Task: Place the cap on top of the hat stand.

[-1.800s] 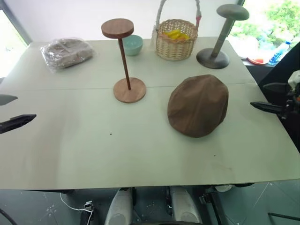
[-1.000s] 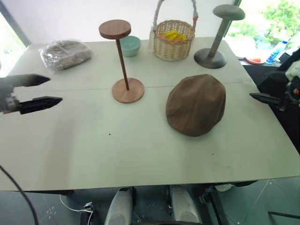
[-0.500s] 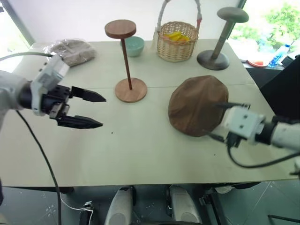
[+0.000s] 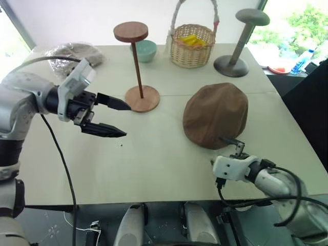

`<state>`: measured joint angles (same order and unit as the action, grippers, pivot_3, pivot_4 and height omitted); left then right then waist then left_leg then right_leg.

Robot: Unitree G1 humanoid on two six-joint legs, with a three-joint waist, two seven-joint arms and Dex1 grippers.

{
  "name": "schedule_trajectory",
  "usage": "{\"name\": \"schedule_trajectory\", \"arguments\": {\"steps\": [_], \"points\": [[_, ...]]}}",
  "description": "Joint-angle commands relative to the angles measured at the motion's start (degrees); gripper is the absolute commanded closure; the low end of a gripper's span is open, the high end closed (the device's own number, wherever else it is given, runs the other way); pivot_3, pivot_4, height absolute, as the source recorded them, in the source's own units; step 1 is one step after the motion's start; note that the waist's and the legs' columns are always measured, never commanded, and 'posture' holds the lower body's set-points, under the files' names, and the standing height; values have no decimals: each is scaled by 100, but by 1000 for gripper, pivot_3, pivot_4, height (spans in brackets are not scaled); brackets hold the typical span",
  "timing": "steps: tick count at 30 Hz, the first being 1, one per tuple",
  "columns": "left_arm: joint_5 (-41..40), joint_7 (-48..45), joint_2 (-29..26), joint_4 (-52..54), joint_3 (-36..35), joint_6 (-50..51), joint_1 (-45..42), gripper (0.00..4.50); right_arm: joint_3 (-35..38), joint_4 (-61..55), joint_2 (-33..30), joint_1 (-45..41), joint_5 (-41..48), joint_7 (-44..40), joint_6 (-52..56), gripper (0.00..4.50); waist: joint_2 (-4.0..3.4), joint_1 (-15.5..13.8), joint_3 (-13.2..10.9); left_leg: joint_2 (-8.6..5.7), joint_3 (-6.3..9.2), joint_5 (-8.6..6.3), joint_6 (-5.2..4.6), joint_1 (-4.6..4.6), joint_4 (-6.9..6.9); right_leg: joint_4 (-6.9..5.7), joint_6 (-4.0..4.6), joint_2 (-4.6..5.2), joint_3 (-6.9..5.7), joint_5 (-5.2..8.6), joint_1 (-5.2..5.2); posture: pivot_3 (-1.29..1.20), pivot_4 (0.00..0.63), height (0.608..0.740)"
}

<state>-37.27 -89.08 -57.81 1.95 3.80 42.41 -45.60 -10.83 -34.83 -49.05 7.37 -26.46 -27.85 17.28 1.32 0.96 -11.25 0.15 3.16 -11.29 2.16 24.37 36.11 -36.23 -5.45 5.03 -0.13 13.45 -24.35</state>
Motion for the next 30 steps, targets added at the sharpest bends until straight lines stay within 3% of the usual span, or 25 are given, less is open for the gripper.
{"name": "schedule_trajectory", "arguments": {"steps": [1, 8, 15, 18, 21, 23, 26, 29, 30], "points": [[77, -71, 41, -31, 31, -10, -201, 12, -425, 814, 367, -377, -925, 617, -264, 0, 11, 23, 7, 6, -1, 0, 0, -3, 2, 0, 1, -4, 0, -1, 2, 0, 150, 740], [117, -34, 93, -64, 19, 42, -352, 12, -773, 2498, 1197, -1172, -1709, 1550, -332, 0, 64, 19, 39, 42, -3, 0, 0, -26, 11, 2, 9, -38, 0, -5, 22, 0, 150, 740], [142, 59, 119, -93, -74, 36, -395, 12, -754, 3474, 1420, -1772, -1689, 1836, -496, 0, 76, -31, 47, 43, 2, -1, 2, -82, 6, 24, 11, -36, 0, -4, 88, 0, 150, 740], [126, 104, 117, -73, -110, 32, -374, 0, -727, 3523, 1464, -1790, -1564, 1783, -541, 852, 80, -37, 49, 43, 5, -1, 3, -85, 5, 31, 11, -35, 0, -4, 99, 0, 150, 740], [128, 127, 113, -78, -131, 19, -367, 0, -657, 3529, 1534, -1798, -1497, 1732, -479, 2331, 77, -34, 47, 42, 4, -1, 3, -85, 2, 31, 11, -34, 0, -4, 100, 0, 150, 740], [135, 138, 113, -90, -136, 14, -379, 0, -609, 3529, 1574, -1805, -1427, 1670, -461, 2331, 76, -33, 47, 41, 4, -1, 3, -85, 1, 30, 11, -34, 0, -4, 99, 0, 150, 740], [128, 138, 103, -98, -147, 18, -389, 0, -569, 3507, 1605, -1830, -1353, 1602, -483, 3105, 75, -32, 46, 41, 6, -1, 2, -85, -1, 29, 11, -35, -1, -4, 98, 0, 150, 740], [120, 170, 106, -75, -169, 21, -354, 0, -452, 3393, 1632, -1864, -1257, 1518, -472, 4483, 76, -20, 47, 42, 5, -1, 2, -85, -3, 30, 10, -35, 0, -3, 98, 0, 150, 740], [105, 213, 116, -69, -199, 38, -333, 0, -363, 3293, 1645, -1870, -1184, 1453, -441, 4483, 76, -23, 47, 42, 5, -1, 3, -85, -4, 30, 10, -35, -1, -4, 97, 0, 150, 740]]}}
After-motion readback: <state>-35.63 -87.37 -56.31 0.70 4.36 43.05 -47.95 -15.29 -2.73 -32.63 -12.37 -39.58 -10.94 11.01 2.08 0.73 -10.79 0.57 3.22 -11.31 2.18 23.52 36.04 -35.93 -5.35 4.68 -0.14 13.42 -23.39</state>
